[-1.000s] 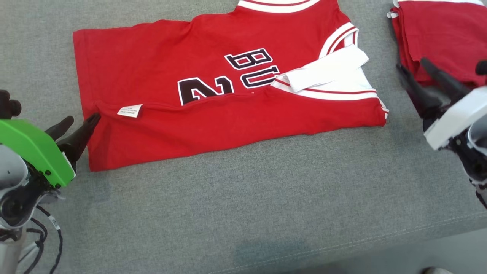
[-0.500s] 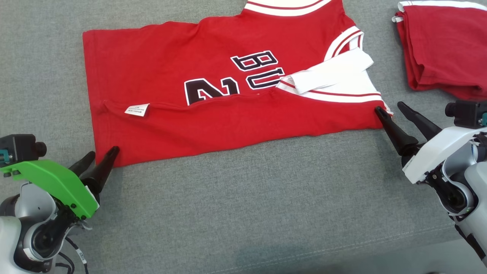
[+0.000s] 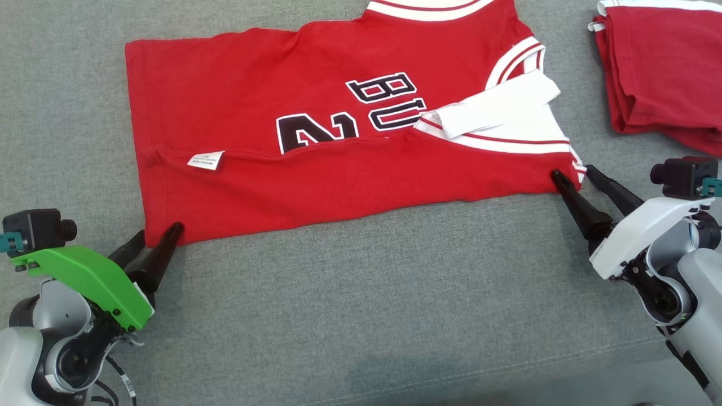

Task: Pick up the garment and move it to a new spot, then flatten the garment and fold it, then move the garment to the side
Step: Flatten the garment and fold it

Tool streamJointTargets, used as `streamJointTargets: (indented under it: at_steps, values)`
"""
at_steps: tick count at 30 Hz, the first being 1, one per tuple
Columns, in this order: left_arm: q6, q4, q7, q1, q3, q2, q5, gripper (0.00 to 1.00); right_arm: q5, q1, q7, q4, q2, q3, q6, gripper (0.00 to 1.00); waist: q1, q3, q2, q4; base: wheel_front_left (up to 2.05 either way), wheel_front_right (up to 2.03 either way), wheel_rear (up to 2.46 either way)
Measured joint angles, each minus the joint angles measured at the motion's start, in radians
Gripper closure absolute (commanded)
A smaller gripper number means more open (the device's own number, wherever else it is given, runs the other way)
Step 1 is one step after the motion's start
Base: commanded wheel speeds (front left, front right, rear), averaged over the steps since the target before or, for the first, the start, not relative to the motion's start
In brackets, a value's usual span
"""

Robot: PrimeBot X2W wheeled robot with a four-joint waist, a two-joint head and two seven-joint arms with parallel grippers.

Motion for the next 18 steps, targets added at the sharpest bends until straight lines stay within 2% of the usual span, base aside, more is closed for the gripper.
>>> streamJointTargets:
  at_steps: [6, 7, 8, 9, 10, 11, 18]
  values:
    - [-0.010, 0.026, -0.007, -0.002, -0.002, -0.002, -0.003, 0.00, 0.000, -0.007, 0.000, 0.012, 0.008, 0.004, 0.000, 0.00, 0.0000, 0.001, 0.0000, -0.001, 0.00, 0.00, 0.00]
    - [-0.014, 0.029, -0.007, -0.004, -0.007, -0.002, -0.008, 0.32, 0.000, -0.009, 0.000, 0.015, 0.009, 0.005, 0.000, 0.00, 0.0000, 0.002, 0.0000, -0.001, 0.00, 0.00, 0.00]
    - [-0.018, 0.032, -0.007, -0.005, -0.008, -0.002, -0.010, 0.58, 0.000, -0.011, 0.000, 0.018, 0.010, 0.006, 0.001, 0.18, 0.0000, 0.002, 0.0000, -0.001, 0.00, 0.00, 0.00]
    - [-0.020, 0.034, -0.007, -0.006, -0.009, -0.002, -0.012, 0.75, 0.001, -0.014, 0.001, 0.020, 0.012, 0.008, 0.001, 0.55, 0.0000, 0.002, 0.0000, -0.001, 0.00, 0.00, 0.00]
    - [-0.024, 0.039, -0.005, -0.009, -0.009, -0.002, -0.016, 1.00, 0.013, -0.017, 0.006, 0.024, 0.018, 0.010, 0.001, 0.85, 0.0000, 0.003, 0.0000, 0.000, 0.00, 0.00, 0.00]
    - [-0.027, 0.042, -0.005, -0.011, -0.009, -0.002, -0.016, 1.00, 0.021, -0.020, 0.010, 0.027, 0.019, 0.010, 0.001, 1.00, 0.0000, 0.003, 0.0000, 0.000, 0.00, 0.00, 0.00]
    - [-0.056, 0.062, 0.026, -0.021, -0.015, -0.004, -0.045, 1.00, 0.087, -0.026, 0.037, 0.040, 0.036, 0.005, 0.011, 1.00, 0.0000, -0.001, 0.0000, 0.003, 0.00, 0.00, 0.00]
